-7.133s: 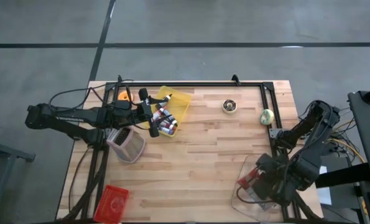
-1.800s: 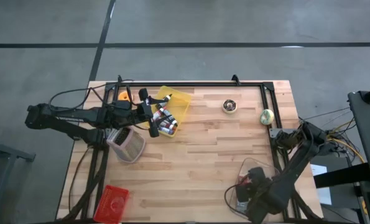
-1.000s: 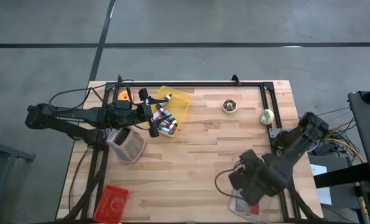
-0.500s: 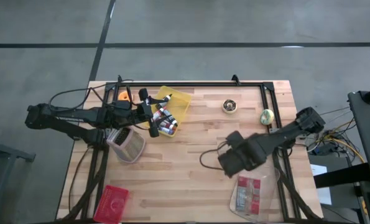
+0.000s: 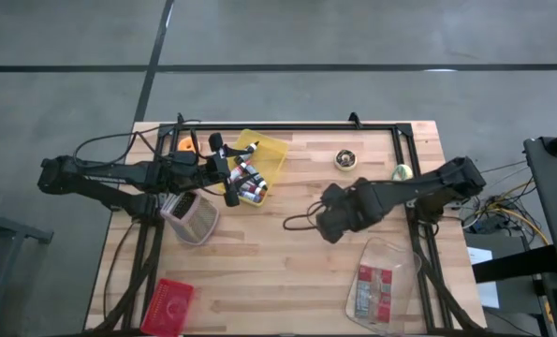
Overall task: Pick & Place Food Item
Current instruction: Put the black donut into the red bin
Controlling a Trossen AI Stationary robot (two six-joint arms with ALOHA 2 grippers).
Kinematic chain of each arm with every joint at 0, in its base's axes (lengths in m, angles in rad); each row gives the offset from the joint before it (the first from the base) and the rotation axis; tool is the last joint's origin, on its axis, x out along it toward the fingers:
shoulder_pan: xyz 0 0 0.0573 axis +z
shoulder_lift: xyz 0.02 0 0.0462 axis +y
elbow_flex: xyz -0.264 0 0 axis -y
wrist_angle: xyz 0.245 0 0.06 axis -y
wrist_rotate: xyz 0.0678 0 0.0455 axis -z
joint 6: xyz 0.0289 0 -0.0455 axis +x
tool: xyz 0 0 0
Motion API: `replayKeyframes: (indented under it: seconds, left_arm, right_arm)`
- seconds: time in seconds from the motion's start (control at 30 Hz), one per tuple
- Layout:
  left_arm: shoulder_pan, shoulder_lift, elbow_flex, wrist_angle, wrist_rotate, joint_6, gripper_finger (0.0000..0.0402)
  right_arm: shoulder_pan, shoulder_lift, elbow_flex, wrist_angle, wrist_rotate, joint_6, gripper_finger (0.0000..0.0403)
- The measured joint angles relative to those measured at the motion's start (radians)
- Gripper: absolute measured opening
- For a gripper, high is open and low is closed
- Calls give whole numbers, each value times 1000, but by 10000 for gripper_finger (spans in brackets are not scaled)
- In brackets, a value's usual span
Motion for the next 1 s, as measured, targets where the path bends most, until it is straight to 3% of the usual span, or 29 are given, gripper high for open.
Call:
replayKeyframes:
  seconds: [0.53,1.0]
  left_arm:
    - [0,0,0,0,0,0,280]
    - [0,0,0,0,0,0,280]
  right_arm:
    - [-224,-2,-164,215,-87,-385,160]
    - [-374,-5,-270,295,-90,-550,160]
